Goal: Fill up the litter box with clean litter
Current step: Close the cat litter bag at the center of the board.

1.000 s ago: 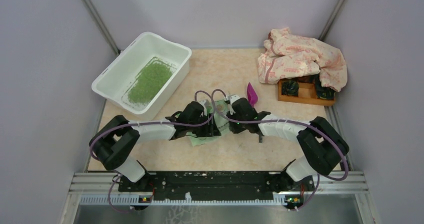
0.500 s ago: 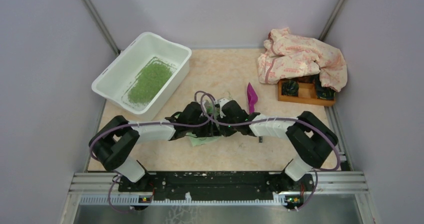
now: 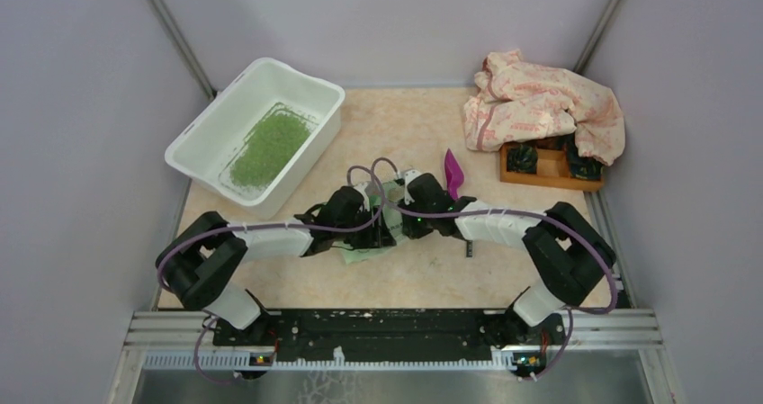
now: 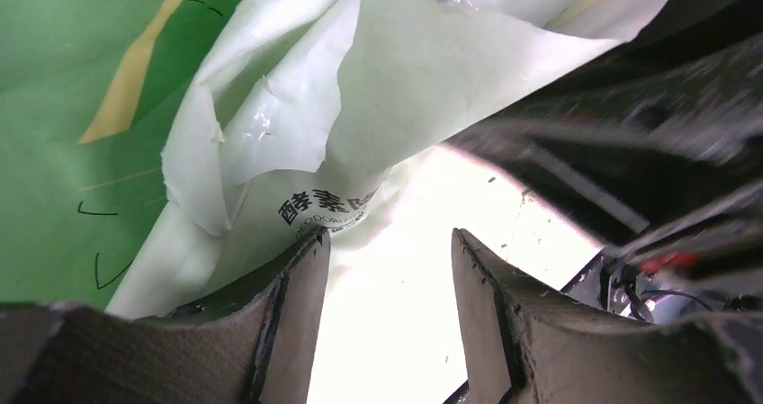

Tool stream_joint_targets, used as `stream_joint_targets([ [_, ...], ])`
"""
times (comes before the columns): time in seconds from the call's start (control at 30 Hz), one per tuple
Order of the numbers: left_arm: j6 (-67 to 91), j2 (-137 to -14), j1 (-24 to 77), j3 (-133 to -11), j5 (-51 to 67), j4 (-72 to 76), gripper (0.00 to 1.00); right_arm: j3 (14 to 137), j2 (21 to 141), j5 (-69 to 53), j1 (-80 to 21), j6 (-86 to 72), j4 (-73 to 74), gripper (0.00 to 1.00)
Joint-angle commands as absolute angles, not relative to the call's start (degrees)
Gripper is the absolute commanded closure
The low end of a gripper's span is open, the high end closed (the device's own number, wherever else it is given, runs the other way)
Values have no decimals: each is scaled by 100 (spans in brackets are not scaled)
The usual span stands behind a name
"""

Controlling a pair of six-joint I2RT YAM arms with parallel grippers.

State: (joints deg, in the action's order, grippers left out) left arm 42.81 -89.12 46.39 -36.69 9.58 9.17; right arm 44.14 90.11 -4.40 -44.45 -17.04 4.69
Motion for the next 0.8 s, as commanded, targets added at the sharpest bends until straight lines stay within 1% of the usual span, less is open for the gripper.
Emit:
stream_joint_targets([
  [0.0, 4131, -8940, 4610, -3398, 690, 141, 40, 4524, 8433, -53, -3831, -1512, 927, 88],
  [0.17, 4158, -8899, 4604, -3353, 712, 166, 40, 4483, 8461, -72, -3455, -1356, 964, 88],
  [0.5, 4144, -8857, 4597, -3275, 702, 171, 40, 4305, 9640, -194, -3426, -1442, 601, 88],
  [0.63, 4153, -8743, 4579, -3256, 729, 210, 40, 4194, 9332, -243, -3427, -1481, 633, 88],
  [0.77, 4053, -8679, 4553, -3466, 839, 120, 39, 4512, 8283, -193, -3428, -1394, 1259, 86],
])
